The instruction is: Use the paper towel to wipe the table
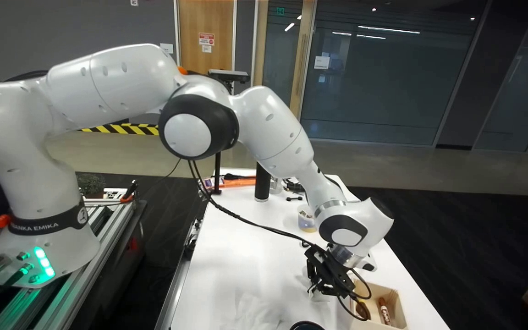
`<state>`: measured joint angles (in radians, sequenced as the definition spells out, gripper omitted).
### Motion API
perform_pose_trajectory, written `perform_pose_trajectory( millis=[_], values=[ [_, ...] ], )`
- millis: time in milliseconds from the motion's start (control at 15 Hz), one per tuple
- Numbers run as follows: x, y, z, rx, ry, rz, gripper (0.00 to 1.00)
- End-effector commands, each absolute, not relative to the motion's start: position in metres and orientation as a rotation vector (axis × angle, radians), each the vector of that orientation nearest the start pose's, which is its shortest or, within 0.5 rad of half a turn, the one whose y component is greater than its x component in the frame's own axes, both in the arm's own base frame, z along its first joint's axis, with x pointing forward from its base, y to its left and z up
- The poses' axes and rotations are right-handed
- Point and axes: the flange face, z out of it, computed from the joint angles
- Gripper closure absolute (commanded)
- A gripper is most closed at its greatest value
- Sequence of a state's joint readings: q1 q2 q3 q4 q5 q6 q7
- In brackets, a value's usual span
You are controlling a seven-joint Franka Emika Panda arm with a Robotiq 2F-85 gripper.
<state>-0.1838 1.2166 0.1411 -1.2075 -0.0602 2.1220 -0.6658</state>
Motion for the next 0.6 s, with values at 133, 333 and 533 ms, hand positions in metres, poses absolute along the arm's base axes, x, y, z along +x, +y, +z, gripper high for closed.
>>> perform_pose_trajectory(
  millis=[133, 333, 533],
  values=[
    [0.7, -0.034, -0.01, -2.777, -0.889, 0.416, 1.0],
    [0.694, 0.015, -0.015, -2.72, -1.077, 0.474, 1.0],
    [0.686, 0.066, -0.015, -2.631, -1.289, 0.511, 1.0]
  ],
)
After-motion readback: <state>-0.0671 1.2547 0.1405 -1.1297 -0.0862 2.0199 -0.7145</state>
